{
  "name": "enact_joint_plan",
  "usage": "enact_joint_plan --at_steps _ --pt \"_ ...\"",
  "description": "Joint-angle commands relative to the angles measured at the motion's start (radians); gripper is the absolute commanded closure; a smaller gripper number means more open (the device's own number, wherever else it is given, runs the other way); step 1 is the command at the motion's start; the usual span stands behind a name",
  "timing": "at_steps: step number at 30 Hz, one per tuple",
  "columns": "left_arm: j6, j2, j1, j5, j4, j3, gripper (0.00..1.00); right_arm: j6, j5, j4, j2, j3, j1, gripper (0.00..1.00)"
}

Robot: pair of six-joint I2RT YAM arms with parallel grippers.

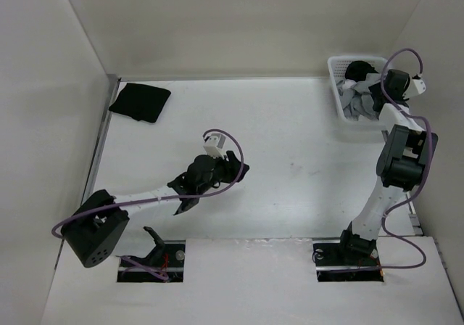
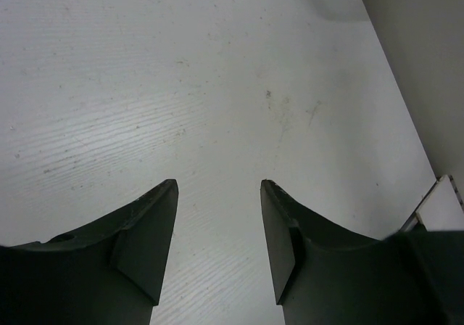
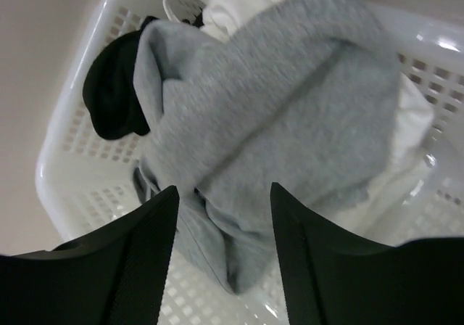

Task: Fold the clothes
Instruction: Grab the tank top from the pile

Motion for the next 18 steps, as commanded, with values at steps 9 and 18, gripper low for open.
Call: enact_joint_plan --at_steps 9,18 --pt "-0.015 0.166 0.039 0.078 0.136 0.033 0.52 0.107 -0.140 0.038 0.220 0.278 -0.047 0.65" --pt "-0.029 0.222 0.014 0.117 0.161 0.064 0.53 0.094 -0.106 0.398 -0.148 -0.111 -0.025 0.94"
